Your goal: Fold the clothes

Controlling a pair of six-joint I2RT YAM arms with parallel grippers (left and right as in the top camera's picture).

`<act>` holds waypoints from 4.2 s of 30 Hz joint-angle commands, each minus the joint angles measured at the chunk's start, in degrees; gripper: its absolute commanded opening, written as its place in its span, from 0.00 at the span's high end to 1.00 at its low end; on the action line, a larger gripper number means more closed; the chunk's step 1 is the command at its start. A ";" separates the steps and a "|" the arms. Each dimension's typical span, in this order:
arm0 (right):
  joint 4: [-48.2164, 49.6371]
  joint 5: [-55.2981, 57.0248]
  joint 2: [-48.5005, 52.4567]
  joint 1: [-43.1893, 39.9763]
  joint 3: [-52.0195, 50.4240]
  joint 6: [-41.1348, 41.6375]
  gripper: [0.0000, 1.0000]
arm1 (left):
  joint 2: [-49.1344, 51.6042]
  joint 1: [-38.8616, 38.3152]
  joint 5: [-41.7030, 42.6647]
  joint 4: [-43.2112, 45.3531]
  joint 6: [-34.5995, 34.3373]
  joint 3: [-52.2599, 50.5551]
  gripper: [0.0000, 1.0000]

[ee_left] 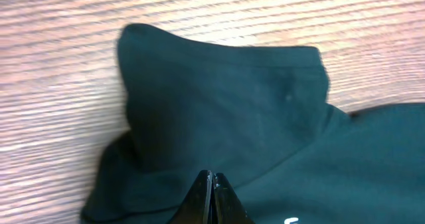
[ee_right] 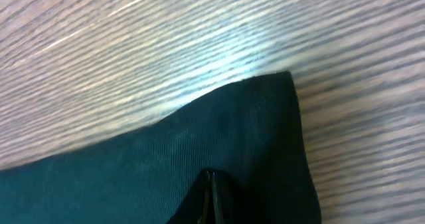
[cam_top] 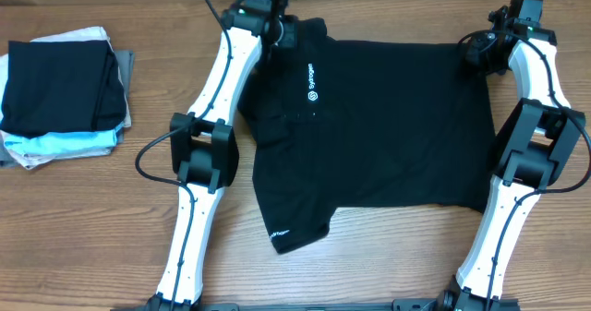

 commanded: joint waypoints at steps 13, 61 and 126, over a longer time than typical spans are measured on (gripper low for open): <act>7.23 10.67 7.13 -1.64 -0.22 1.03 0.91 | 0.31 0.85 -0.46 -0.04 2.45 -0.31 0.96; -28.94 -4.26 -6.05 -0.66 10.95 8.61 0.00 | 3.58 -2.19 10.51 -5.18 -3.89 18.08 0.96; -28.94 -4.26 -6.05 -0.66 10.95 8.61 0.00 | 13.88 -6.60 4.74 21.86 -2.45 17.59 0.94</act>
